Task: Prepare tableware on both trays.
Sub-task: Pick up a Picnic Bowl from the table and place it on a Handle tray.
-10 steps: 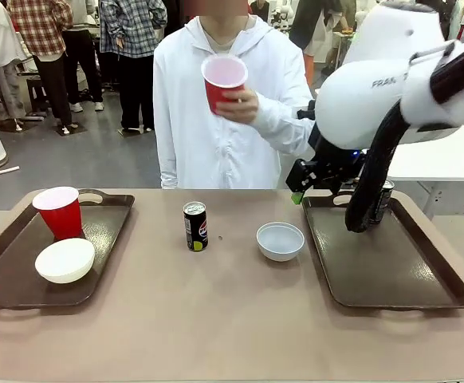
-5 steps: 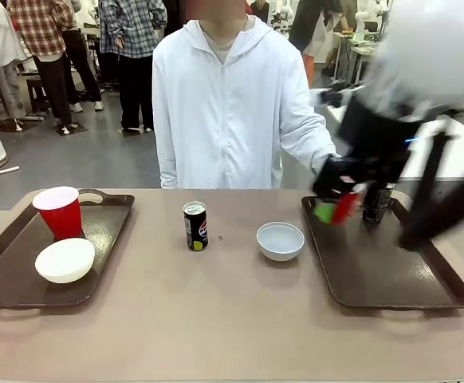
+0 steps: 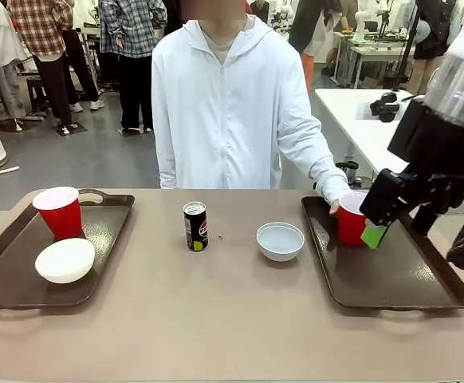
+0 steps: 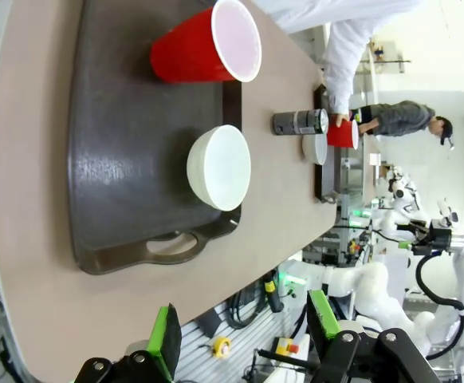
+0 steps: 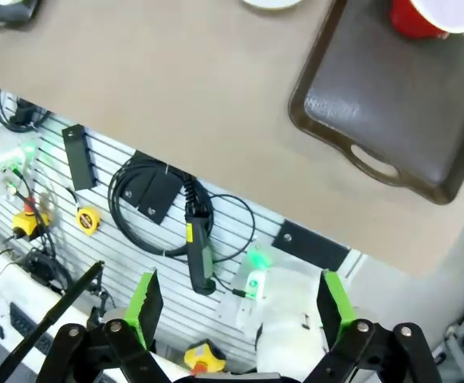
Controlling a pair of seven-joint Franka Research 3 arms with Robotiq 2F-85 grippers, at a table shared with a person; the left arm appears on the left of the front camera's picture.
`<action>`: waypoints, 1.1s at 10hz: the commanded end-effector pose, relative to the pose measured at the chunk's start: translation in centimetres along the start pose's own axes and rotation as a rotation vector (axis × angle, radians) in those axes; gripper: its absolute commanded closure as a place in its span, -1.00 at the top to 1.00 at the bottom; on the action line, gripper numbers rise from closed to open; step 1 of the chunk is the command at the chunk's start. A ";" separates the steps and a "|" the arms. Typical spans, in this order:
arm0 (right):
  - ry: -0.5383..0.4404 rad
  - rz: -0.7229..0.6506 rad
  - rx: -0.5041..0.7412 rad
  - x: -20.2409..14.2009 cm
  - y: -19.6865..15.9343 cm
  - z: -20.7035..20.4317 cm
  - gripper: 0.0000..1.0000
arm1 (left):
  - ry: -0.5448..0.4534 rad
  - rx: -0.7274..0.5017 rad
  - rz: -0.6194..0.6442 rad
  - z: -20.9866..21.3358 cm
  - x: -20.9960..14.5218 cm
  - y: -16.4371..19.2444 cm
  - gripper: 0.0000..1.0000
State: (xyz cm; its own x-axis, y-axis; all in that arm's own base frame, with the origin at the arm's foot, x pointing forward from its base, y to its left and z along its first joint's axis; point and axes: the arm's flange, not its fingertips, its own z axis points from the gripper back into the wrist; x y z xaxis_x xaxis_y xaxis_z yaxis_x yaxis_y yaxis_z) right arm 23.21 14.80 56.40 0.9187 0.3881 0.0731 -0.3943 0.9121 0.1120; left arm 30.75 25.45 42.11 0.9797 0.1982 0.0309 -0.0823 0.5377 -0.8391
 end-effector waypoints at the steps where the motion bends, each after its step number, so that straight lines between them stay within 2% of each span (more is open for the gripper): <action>1: -0.026 0.016 0.025 0.9 0.2 -0.6 1.00 | -0.004 -0.008 -0.008 0.2 -0.1 0.0 0.68; 2: -0.062 0.014 0.022 1.8 0.2 -0.6 1.00 | -0.004 -0.008 -0.008 0.2 -0.1 0.0 0.68; 3: -0.140 0.005 0.055 4.4 -0.2 -1.0 1.00 | -0.004 -0.008 -0.008 0.2 -0.1 0.0 0.68; 4: -0.176 0.013 0.103 7.4 -1.0 -2.1 1.00 | -0.004 -0.008 -0.008 0.2 -0.1 0.0 0.68; 5: -0.185 0.003 0.133 10.3 -2.1 -3.8 1.00 | -0.004 -0.008 -0.008 0.2 -0.1 0.0 0.68; 8: -0.195 0.015 0.087 16.4 -2.9 -8.5 1.00 | -0.004 -0.008 -0.008 0.2 -0.1 0.0 0.68; 9: -0.173 0.025 0.037 17.5 -2.7 -10.3 1.00 | -0.004 -0.008 -0.008 0.2 -0.1 0.0 0.68; 10: -0.176 0.055 0.043 17.7 -2.3 -10.5 1.00 | -0.004 -0.008 -0.008 0.2 -0.1 0.0 0.68; 11: -0.185 0.003 0.072 16.1 -3.4 -10.0 1.00 | -0.004 -0.008 -0.008 0.2 -0.1 0.0 0.68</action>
State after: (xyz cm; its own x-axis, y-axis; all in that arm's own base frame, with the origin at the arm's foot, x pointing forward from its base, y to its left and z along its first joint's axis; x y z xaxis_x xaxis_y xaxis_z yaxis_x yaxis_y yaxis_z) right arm 40.61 20.47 46.21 0.8951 0.3749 0.2413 -0.4196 0.8913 0.1719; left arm 30.76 25.45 42.09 0.9797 0.1981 0.0300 -0.0830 0.5378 -0.8390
